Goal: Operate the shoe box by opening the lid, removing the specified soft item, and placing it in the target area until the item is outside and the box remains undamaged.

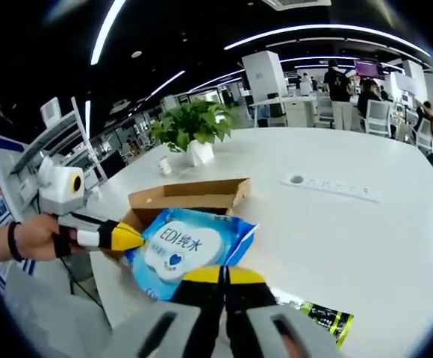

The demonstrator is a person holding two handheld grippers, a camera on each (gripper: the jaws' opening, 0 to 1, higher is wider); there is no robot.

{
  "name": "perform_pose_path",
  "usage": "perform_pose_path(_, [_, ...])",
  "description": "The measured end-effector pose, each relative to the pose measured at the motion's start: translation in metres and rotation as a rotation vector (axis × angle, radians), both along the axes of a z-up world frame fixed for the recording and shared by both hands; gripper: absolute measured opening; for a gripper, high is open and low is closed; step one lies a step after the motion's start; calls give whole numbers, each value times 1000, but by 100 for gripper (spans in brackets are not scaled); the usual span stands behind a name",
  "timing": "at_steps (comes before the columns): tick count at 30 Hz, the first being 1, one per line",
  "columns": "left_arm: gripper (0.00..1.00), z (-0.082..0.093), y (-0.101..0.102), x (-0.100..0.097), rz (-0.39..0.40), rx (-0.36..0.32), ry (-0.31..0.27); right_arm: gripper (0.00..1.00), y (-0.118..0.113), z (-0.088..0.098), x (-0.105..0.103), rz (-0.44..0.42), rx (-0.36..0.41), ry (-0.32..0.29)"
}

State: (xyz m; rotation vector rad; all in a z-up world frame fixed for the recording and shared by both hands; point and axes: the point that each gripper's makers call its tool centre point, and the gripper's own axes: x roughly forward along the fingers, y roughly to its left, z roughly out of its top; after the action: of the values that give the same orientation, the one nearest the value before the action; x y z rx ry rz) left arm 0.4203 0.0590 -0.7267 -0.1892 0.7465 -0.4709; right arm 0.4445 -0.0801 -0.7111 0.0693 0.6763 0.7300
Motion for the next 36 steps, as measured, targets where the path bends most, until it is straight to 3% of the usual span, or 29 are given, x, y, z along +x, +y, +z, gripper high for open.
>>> perform_pose_path(36, [0,-4,-109,-3,-181,9,11,0,-111,-16,-22,-173,5,25])
